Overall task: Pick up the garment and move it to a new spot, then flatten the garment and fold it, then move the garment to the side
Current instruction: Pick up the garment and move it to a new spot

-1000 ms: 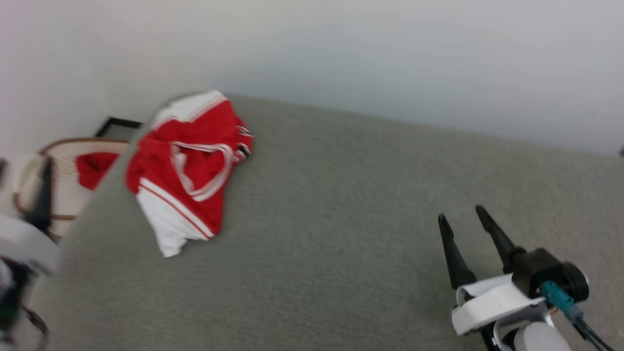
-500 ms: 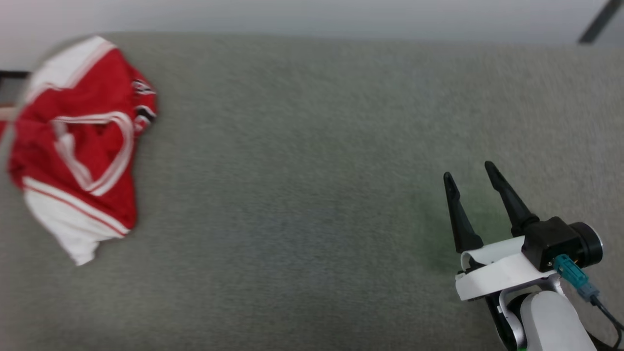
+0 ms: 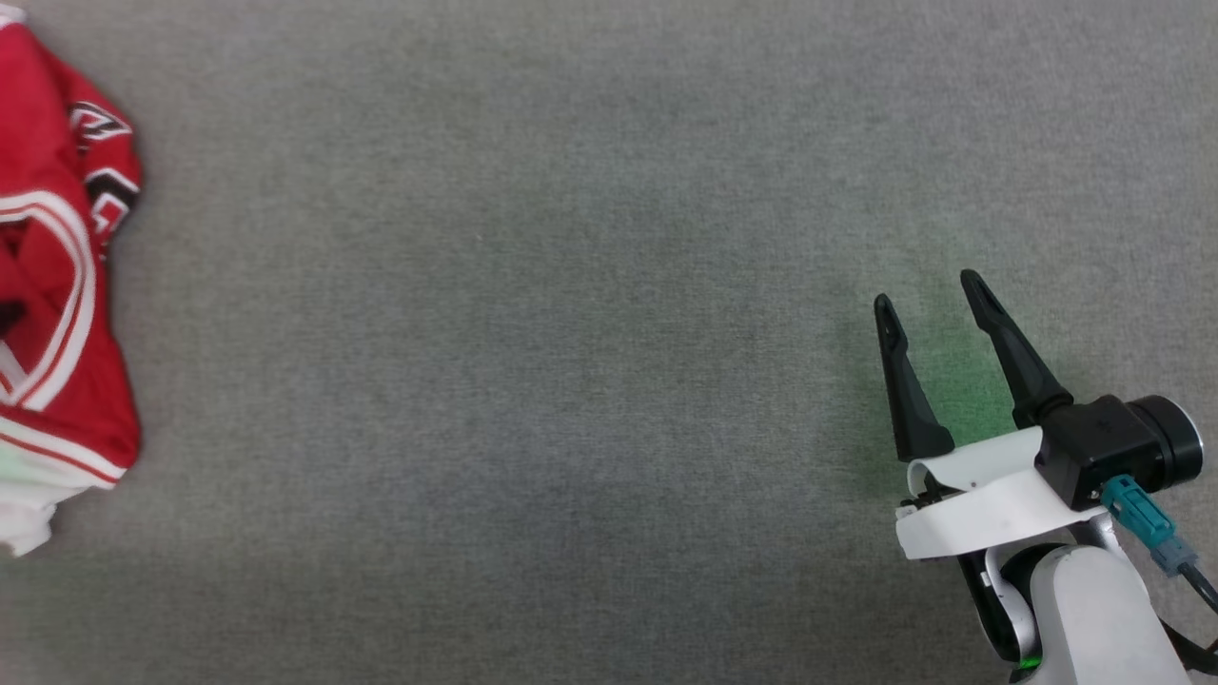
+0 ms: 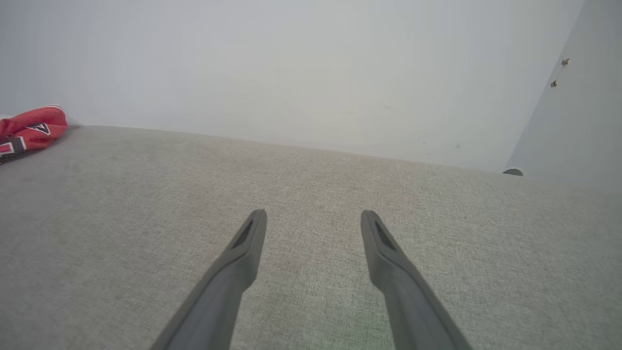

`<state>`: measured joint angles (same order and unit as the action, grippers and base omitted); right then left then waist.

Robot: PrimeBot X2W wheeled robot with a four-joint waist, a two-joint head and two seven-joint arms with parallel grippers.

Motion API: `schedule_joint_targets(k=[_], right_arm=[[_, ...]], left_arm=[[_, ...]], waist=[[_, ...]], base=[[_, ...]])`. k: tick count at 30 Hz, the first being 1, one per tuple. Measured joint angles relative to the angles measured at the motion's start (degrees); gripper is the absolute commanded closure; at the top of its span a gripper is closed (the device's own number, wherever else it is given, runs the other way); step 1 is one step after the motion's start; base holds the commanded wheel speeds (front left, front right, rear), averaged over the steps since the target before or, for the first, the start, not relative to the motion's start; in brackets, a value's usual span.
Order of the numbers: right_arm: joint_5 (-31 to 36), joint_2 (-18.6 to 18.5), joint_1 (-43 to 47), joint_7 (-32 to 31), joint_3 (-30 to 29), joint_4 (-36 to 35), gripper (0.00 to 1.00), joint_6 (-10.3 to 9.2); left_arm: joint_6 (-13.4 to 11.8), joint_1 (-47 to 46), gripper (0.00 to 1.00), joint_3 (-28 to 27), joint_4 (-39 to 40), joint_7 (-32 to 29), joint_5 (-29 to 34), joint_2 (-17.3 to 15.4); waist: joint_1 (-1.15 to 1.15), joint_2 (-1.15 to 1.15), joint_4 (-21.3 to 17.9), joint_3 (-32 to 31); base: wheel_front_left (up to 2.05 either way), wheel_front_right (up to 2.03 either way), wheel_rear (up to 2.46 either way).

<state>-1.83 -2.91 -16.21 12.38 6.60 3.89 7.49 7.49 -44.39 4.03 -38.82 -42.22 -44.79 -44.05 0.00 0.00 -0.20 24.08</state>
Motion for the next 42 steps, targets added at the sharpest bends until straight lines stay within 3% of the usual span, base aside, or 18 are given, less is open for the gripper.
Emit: schedule_joint_targets(k=[10, 12, 13, 14, 15, 16, 26, 37, 42], right_arm=[[0.0, 0.0, 0.0, -2.3, 0.6, -3.0, 0.00, 0.00], [0.0, 0.0, 0.0, -2.6, 0.6, -3.2, 0.00, 0.00], [0.0, 0.0, 0.0, -2.8, 0.7, -3.2, 0.00, 0.00], [0.0, 0.0, 0.0, -2.9, 0.8, -3.3, 0.00, 0.00], [-0.1, 0.0, 0.0, -2.9, 0.8, -3.3, 0.00, 0.00], [-0.2, 0.0, 0.0, -3.1, 0.8, -3.3, 0.00, 0.00], [-1.2, 0.0, 1.2, -3.1, 0.3, -1.4, 0.00, 0.00], [-3.7, 0.0, 3.9, -2.1, 0.5, 3.1, 0.00, 0.00], [-4.9, 0.0, 4.6, -1.7, 0.8, 4.3, 0.00, 0.00]], left_arm=[[0.0, -2.8, 0.03, 2.7, -8.8, 2.1, -2.2, 1.4], [0.0, -3.4, 0.21, 3.3, -10.3, 2.4, -2.3, 1.4], [0.0, -3.5, 0.49, 3.6, -11.0, 2.7, -2.4, 1.4], [0.0, -3.6, 0.58, 3.9, -11.7, 3.1, -2.7, 1.5], [0.0, -3.8, 0.82, 4.3, -12.2, 3.6, -2.8, 1.6], [0.0, -3.8, 1.00, 4.5, -12.6, 4.3, -2.9, 1.8], [0.1, -4.8, 1.00, 8.3, -11.7, 10.9, -3.0, -0.7], [0.1, -7.5, 1.00, 11.6, -3.3, 23.6, 0.2, -5.2], [0.1, -9.3, 1.00, 12.9, 1.7, 26.4, 1.0, -6.8]], waist=[[0.00, 0.00, -1.5, 2.1], [0.00, 0.00, -1.6, 2.0], [0.00, 0.00, -1.6, 2.0], [0.00, 0.00, -1.6, 1.9], [0.00, 0.00, -1.6, 1.8], [0.00, 0.00, -1.5, 1.6], [0.00, 0.00, -0.1, -2.7], [0.00, 0.00, 2.3, -11.1], [0.00, 0.00, 3.4, -15.3]], base=[[0.00, 0.00, 0.00], [0.00, 0.00, 0.00], [0.00, 0.00, 0.00], [0.00, 0.00, 0.00], [0.00, 0.00, 0.00], [0.00, 0.00, 0.00], [0.00, 0.00, 0.00], [0.00, 0.00, 0.00], [0.00, 0.00, 0.00]])
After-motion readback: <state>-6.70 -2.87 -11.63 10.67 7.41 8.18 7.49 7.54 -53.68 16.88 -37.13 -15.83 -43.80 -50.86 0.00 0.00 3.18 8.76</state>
